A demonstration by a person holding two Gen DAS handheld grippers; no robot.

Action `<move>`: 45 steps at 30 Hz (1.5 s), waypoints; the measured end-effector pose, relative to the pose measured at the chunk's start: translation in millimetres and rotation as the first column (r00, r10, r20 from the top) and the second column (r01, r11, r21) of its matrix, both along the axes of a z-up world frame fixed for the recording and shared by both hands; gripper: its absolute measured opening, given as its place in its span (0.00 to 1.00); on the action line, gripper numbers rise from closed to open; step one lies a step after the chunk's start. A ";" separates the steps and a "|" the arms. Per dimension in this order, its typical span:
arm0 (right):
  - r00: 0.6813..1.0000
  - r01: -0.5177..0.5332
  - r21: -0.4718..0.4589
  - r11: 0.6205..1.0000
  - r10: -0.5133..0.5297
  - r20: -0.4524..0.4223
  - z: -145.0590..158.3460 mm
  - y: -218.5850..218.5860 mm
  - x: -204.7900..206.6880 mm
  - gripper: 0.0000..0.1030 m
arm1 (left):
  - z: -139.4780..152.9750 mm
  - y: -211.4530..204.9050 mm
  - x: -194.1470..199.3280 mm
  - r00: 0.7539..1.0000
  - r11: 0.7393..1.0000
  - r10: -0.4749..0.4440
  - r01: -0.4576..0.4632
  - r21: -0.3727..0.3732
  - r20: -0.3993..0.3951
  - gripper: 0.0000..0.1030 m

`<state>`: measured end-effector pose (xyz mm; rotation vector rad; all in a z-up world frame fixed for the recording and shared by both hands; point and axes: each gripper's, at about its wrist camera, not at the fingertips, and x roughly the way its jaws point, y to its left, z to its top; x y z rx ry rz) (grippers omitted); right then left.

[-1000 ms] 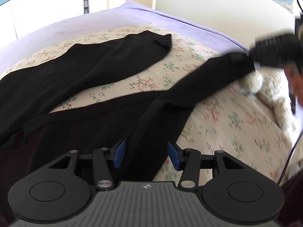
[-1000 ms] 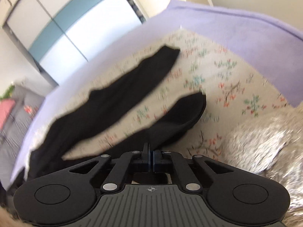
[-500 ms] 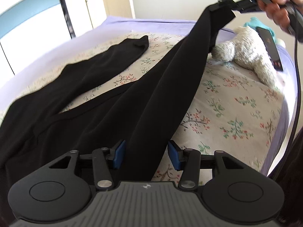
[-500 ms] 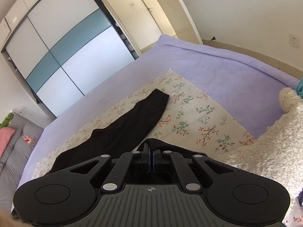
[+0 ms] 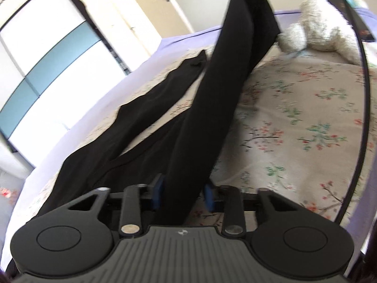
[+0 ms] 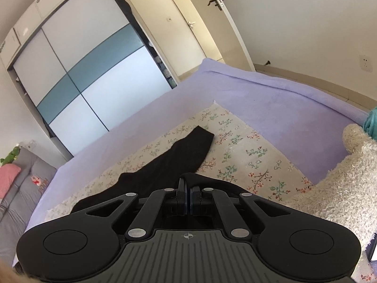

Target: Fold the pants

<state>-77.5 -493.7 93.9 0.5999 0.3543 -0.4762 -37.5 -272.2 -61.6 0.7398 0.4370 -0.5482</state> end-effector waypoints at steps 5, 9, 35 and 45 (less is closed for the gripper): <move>1.000 0.007 -0.022 1.000 -0.008 -0.015 1.8 4.1 4.5 0.02 | 13.9 10.5 12.0 0.991 0.996 0.052 -0.060 -0.064 -0.126 0.48; 0.997 -0.005 -0.031 1.000 0.003 -0.072 0.0 9.3 0.4 0.02 | 23.1 24.6 11.5 0.969 0.994 0.020 -0.047 -0.104 -0.247 0.48; 0.881 -0.042 -0.173 0.984 -0.045 -0.470 -41.2 0.3 19.1 0.61 | 40.0 44.8 42.1 0.897 0.962 -0.125 0.005 -0.272 -0.424 1.00; 0.877 -0.086 -0.302 0.949 -0.071 -0.475 -82.4 -18.0 55.7 0.03 | 14.0 34.4 93.5 0.862 0.899 -0.027 -0.201 -0.390 -0.506 1.00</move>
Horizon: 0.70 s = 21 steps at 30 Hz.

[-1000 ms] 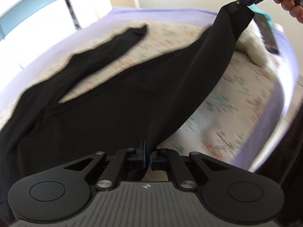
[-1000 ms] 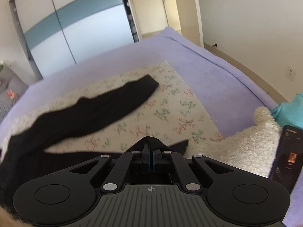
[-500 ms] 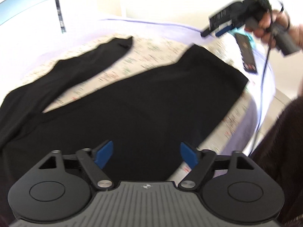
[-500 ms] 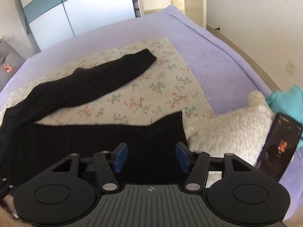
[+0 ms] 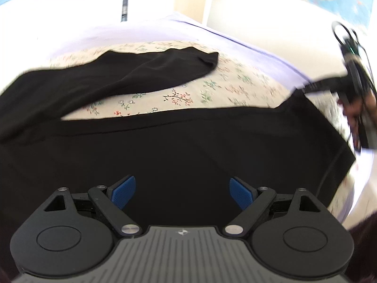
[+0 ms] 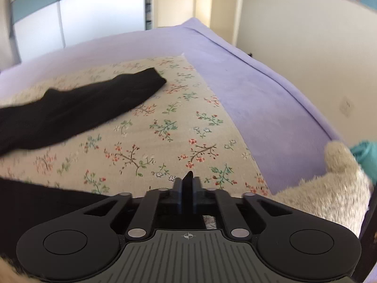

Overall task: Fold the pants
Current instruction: 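Open both grippers and lay the folded legs down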

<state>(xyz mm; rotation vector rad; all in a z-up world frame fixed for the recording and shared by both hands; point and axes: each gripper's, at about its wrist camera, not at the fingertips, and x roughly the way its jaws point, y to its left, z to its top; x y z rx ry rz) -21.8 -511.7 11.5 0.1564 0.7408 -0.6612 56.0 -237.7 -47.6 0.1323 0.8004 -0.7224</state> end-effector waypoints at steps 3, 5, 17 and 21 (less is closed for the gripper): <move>0.999 0.034 -0.073 0.997 -0.035 -0.010 0.4 -0.9 -3.5 0.03 | -5.7 -3.9 6.3 0.999 0.999 0.019 -0.020 -0.032 -0.035 1.00; 0.997 0.078 -0.108 0.991 -0.079 -0.001 6.2 -7.0 -7.9 0.03 | -6.9 -5.9 5.9 0.999 0.999 0.020 -0.021 -0.030 -0.041 1.00; 0.978 0.111 0.007 0.994 -0.110 0.176 29.0 -13.8 -9.7 0.51 | 31.1 -30.7 46.1 0.995 1.000 -0.004 0.003 0.007 0.103 1.00; 0.960 0.089 0.074 0.993 -0.105 0.258 38.2 -14.8 8.2 0.68 | 42.0 -40.3 68.0 0.994 1.000 0.021 -0.023 0.019 0.106 1.00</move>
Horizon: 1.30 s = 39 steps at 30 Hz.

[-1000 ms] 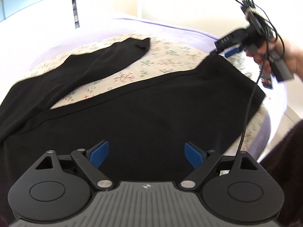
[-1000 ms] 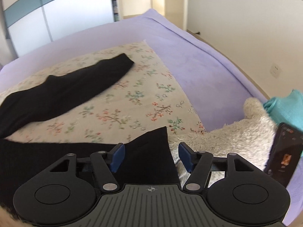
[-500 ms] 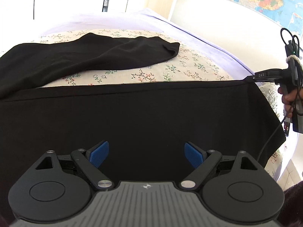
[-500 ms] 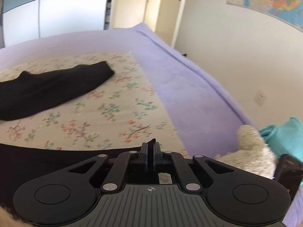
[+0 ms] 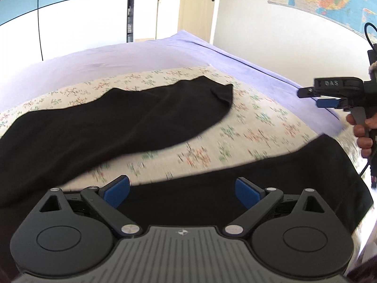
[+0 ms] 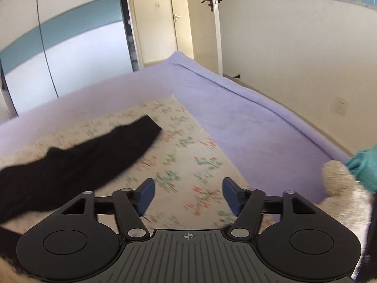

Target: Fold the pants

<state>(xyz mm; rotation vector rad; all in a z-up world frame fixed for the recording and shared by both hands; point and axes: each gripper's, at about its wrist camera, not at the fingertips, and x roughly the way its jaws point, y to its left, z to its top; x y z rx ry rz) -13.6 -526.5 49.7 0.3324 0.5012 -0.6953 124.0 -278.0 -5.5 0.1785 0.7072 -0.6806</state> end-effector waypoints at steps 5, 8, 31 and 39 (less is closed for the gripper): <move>0.996 -0.037 0.095 0.995 0.029 0.082 -2.2 -12.0 54.0 0.72 | 10.6 -7.5 34.1 0.999 1.000 0.012 -0.013 0.028 0.032 1.00; 0.996 -0.063 0.101 0.993 0.056 0.067 -27.1 -18.8 85.5 0.72 | 11.2 -17.4 63.5 0.998 0.998 0.018 -0.022 0.060 0.062 1.00; 0.927 0.066 0.308 0.949 -0.172 0.332 -129.8 -110.6 100.6 0.36 | -64.1 -248.3 324.8 0.990 0.990 -0.093 0.104 0.096 -0.110 1.00; 0.911 0.026 0.401 0.916 -0.187 0.368 -133.5 -111.1 98.8 0.25 | -63.8 -292.0 324.4 0.977 0.985 -0.159 0.167 0.048 -0.140 0.46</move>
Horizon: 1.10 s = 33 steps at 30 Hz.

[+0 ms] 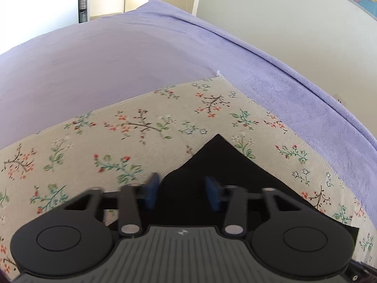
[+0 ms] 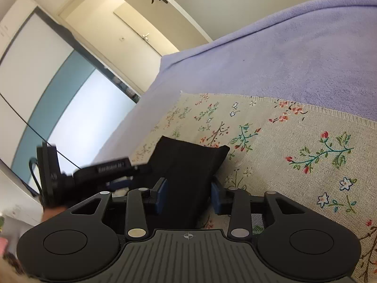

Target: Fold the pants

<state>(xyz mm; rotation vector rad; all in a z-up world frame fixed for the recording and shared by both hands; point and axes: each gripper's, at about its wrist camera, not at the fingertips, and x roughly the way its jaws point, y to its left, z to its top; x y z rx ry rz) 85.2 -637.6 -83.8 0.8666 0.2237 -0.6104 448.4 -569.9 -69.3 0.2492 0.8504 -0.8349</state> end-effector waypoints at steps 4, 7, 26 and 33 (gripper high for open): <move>0.999 0.001 -0.029 1.000 -0.003 -0.042 -0.7 3.4 4.4 0.02 | 9.0 -13.0 -15.3 0.997 1.000 0.026 -0.026 -0.002 0.079 0.47; 0.999 0.020 -0.071 0.997 -0.023 -0.028 4.6 6.5 1.6 0.02 | 19.7 -19.0 -23.3 0.989 0.997 0.063 -0.056 -0.052 0.134 0.47; 0.975 0.144 -0.274 0.951 -0.184 -0.125 24.9 2.9 -7.3 0.53 | 27.7 -11.5 -46.6 0.962 0.971 0.206 -0.179 -0.156 0.181 0.99; 0.986 0.059 -0.333 0.941 -0.107 -0.127 44.2 16.4 -5.4 0.76 | 66.3 74.5 -76.3 0.949 0.971 0.236 -0.226 -0.072 0.211 1.00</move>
